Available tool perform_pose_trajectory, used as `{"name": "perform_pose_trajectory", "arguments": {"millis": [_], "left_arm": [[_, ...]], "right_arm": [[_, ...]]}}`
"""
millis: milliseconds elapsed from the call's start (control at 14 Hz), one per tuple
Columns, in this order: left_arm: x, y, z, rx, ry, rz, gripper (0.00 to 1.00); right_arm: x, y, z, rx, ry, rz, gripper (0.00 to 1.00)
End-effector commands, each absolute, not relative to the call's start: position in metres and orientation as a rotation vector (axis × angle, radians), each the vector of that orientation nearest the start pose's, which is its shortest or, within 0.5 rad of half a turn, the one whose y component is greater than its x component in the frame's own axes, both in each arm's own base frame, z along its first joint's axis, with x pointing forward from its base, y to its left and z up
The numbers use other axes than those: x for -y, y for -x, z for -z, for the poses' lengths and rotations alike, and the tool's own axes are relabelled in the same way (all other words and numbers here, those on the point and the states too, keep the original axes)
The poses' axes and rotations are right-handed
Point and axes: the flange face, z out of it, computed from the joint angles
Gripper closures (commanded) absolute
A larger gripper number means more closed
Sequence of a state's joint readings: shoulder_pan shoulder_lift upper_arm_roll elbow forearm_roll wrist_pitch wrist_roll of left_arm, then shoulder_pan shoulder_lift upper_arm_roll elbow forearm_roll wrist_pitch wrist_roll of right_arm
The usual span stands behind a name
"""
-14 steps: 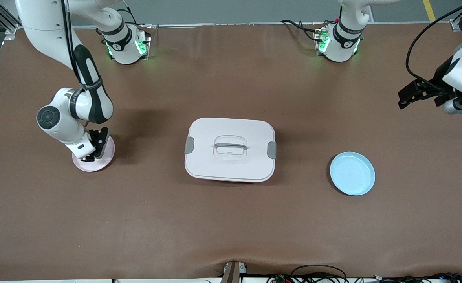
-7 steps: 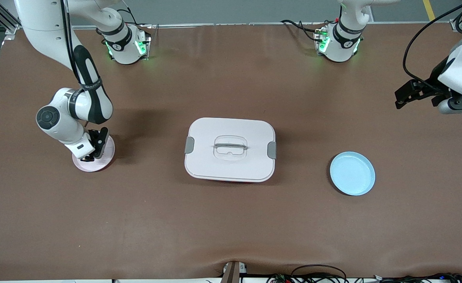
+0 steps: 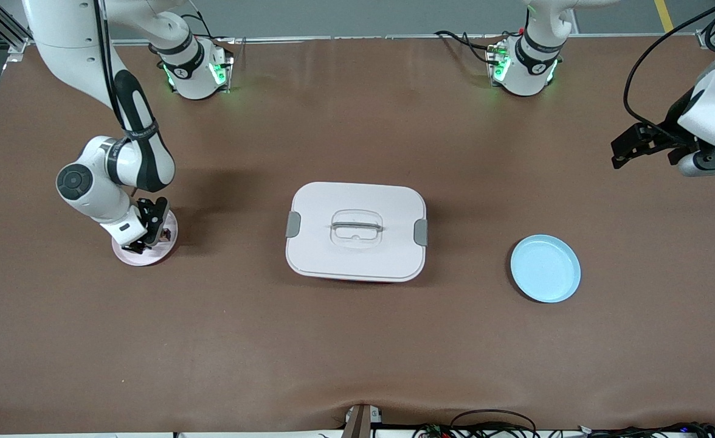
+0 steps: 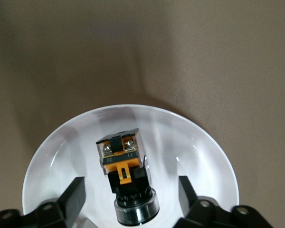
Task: Transfer orange switch to right arm and place
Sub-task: 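Lower the switch onto the white plate with the right gripper, then open the right gripper and lift it off the switch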
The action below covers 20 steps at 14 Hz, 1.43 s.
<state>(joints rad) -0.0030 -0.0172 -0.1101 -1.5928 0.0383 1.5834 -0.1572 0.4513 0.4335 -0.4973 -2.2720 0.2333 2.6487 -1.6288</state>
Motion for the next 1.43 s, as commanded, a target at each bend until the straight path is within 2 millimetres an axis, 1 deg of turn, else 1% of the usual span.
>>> {"name": "perform_pose_trajectory", "arguments": {"millis": [0, 214, 286, 357, 429, 500, 571, 643, 857, 1000, 1143, 1214, 1357], "left_arm": [[0.059, -0.547, -0.629, 0.04, 3.106, 0.038, 0.0], [0.059, -0.546, -0.63, 0.04, 3.106, 0.04, 0.0], [0.059, -0.546, -0.631, 0.04, 3.106, 0.04, 0.0], [0.059, -0.546, -0.631, 0.038, 3.106, 0.04, 0.0], [0.059, -0.545, -0.631, 0.04, 3.106, 0.043, 0.0], [0.059, -0.545, -0.631, 0.04, 3.106, 0.043, 0.0], [0.059, -0.545, -0.631, 0.04, 3.106, 0.043, 0.0], [0.059, -0.545, -0.631, 0.04, 3.106, 0.04, 0.0], [0.059, -0.545, -0.631, 0.04, 3.106, 0.04, 0.0], [0.059, -0.545, -0.63, 0.04, 3.106, 0.038, 0.0], [0.059, -0.545, -0.631, 0.04, 3.106, 0.04, 0.0], [0.059, -0.545, -0.631, 0.04, 3.106, 0.04, 0.0], [0.059, -0.545, -0.631, 0.04, 3.106, 0.04, 0.0]], "right_arm": [[0.041, -0.537, -0.191, 2.089, 2.427, -0.064, 0.0], [0.041, -0.537, -0.192, 2.09, 2.427, -0.062, 0.0], [0.038, -0.537, -0.192, 2.094, 2.421, -0.065, 0.0], [0.031, -0.538, -0.194, 2.102, 2.411, -0.06, 0.0], [0.031, -0.541, -0.196, 2.098, 2.407, -0.063, 0.0], [0.034, -0.541, -0.197, 2.083, 2.415, -0.064, 0.0], [0.033, -0.541, -0.199, 2.068, 2.418, -0.063, 0.0], [0.031, -0.542, -0.205, 2.057, 2.43, -0.045, 0.0], [0.023, -0.544, -0.225, 1.935, 2.541, 0.017, 0.0], [0.02, -0.537, -0.235, 1.801, 2.623, 0.028, 0.0], [0.011, -0.53, -0.244, 1.673, 2.717, 0.01, 0.0], [0.01, -0.526, -0.249, 1.552, 2.78, -0.013, 0.0], [0.008, -0.521, -0.256, 1.173, 2.94, -0.041, 0.0]]}}
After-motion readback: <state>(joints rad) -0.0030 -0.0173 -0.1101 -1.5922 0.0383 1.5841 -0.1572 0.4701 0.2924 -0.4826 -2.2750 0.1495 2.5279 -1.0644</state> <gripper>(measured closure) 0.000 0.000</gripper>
